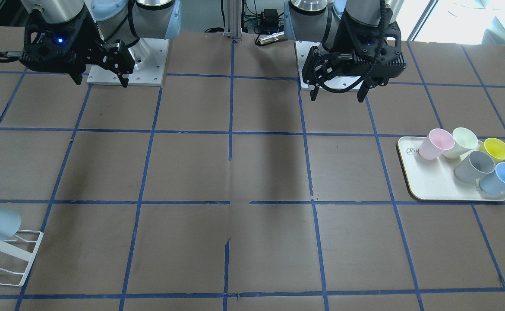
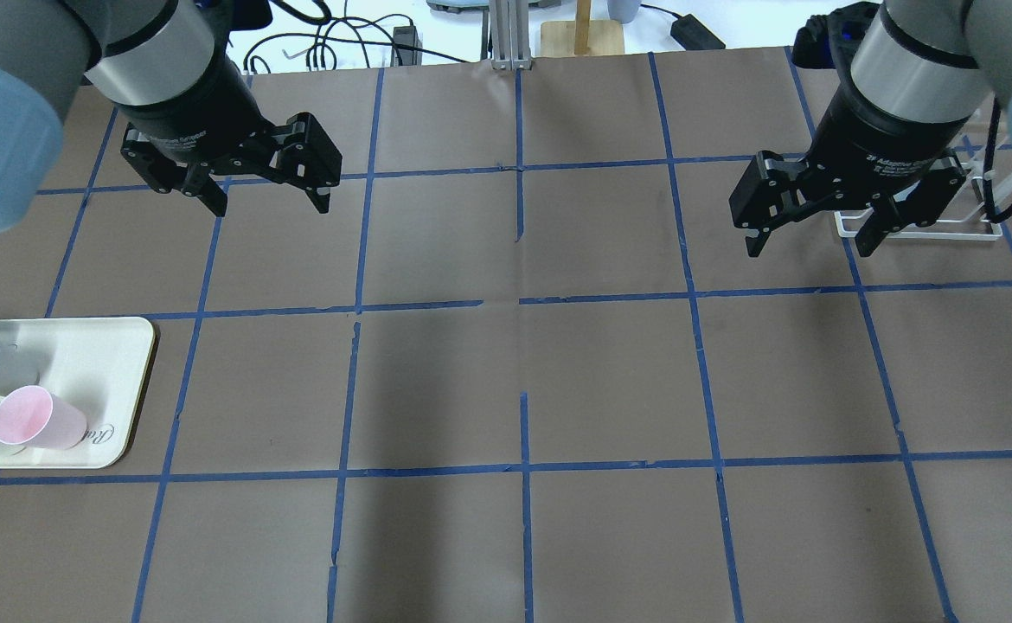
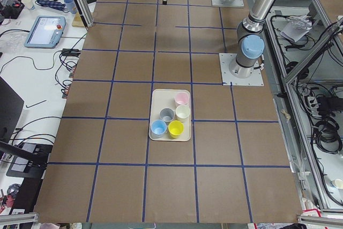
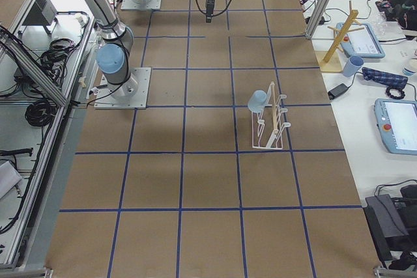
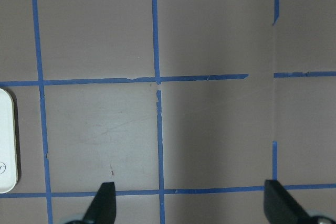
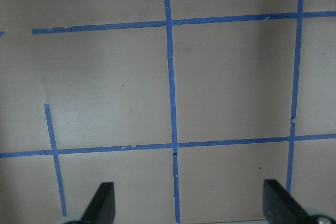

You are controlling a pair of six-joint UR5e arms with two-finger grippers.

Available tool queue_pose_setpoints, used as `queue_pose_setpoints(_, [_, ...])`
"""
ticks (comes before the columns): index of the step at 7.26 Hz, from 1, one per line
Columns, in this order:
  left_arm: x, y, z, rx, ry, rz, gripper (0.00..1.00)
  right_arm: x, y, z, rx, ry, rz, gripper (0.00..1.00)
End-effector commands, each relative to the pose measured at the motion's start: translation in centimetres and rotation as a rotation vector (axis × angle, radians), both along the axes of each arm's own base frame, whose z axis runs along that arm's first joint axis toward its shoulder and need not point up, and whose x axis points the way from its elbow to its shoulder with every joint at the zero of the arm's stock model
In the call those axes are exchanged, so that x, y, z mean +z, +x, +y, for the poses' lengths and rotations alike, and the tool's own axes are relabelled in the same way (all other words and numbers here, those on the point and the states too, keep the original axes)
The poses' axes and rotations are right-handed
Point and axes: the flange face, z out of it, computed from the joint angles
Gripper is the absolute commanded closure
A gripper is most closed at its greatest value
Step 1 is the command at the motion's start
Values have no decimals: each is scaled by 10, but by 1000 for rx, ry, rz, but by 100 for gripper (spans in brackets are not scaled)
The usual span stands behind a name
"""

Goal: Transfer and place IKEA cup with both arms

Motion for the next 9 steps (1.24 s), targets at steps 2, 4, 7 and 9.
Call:
queue_pose_setpoints(2, [0,2,-1,-5,-3,-1,0,0,0,0,2,5,0,0])
queue_pose_setpoints(4, [-1,2,-1,-3,0,0,0,-1,-1,-1,0,3,0,0])
queue_pose_setpoints(7, [0,3,-1,-2,-1,-1,0,1,-6,-4,-14,-14,2,0])
queue_pose_setpoints(9, [-2,3,-2,-1,2,-2,0,4,-24,-11,-45,-26,-5,0])
